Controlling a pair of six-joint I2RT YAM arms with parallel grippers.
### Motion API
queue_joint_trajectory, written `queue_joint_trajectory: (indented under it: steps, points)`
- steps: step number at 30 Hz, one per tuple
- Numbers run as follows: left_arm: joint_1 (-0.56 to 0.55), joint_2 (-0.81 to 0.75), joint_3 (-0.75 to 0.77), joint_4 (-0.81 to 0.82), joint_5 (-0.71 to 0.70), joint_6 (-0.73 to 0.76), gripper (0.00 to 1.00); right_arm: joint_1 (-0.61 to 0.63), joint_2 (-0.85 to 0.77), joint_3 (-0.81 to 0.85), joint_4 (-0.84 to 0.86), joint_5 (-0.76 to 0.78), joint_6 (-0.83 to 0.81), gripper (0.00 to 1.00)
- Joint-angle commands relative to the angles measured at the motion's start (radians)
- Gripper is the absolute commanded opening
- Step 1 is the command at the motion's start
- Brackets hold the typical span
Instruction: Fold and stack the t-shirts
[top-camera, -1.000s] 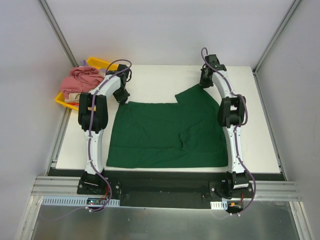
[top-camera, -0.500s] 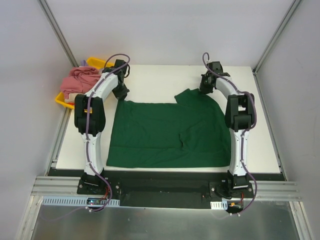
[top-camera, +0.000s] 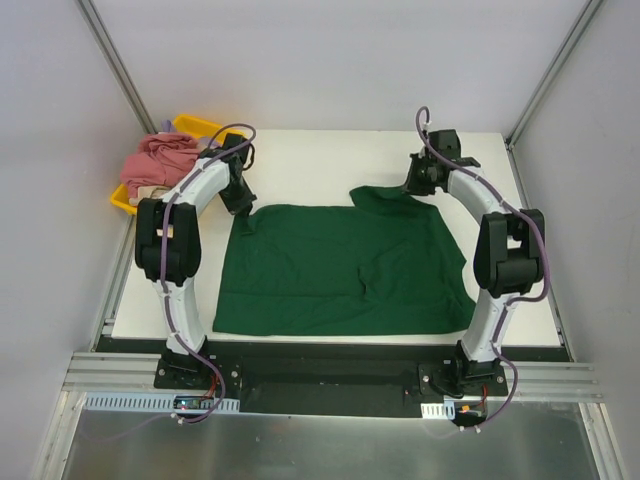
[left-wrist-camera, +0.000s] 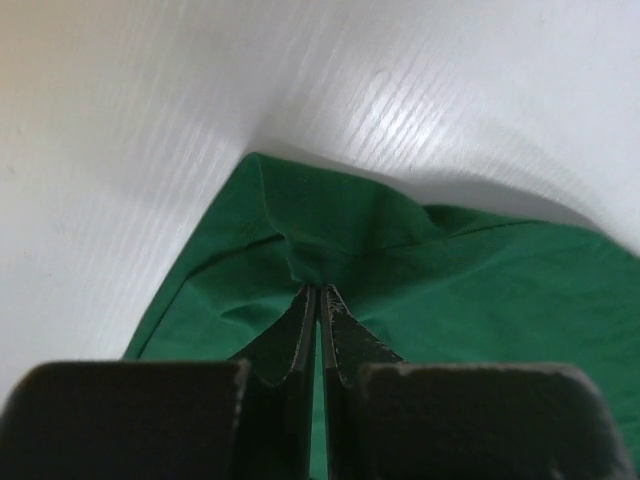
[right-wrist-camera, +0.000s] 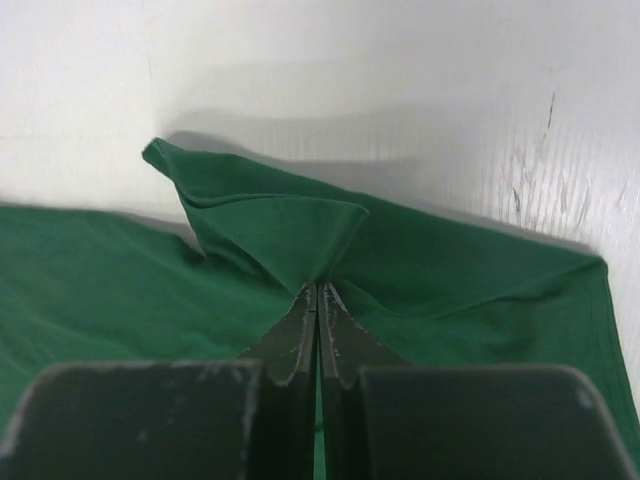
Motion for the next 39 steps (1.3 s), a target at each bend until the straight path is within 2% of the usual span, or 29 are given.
queue_joint_trajectory:
  steps: [1,15,24,30,39]
  points:
    - [-0.011,-0.110,-0.082,0.021,0.029,0.017,0.00,0.006,-0.108,-0.076,-0.006,-0.007,-0.007,0.00]
    - [-0.018,-0.346,-0.335,0.040,-0.080,-0.023,0.00,0.008,-0.477,-0.417,-0.110,0.081,-0.081,0.00]
    - [-0.018,-0.509,-0.404,0.026,-0.123,-0.031,0.00,0.006,-0.640,-0.455,-0.219,0.124,-0.096,0.00]
    - [-0.018,-0.567,-0.441,0.002,-0.126,-0.040,0.00,0.006,-0.778,-0.503,-0.282,0.154,-0.098,0.00]
    - [-0.018,-0.672,-0.527,-0.020,-0.111,-0.052,0.00,0.006,-0.892,-0.514,-0.394,0.165,-0.096,0.00]
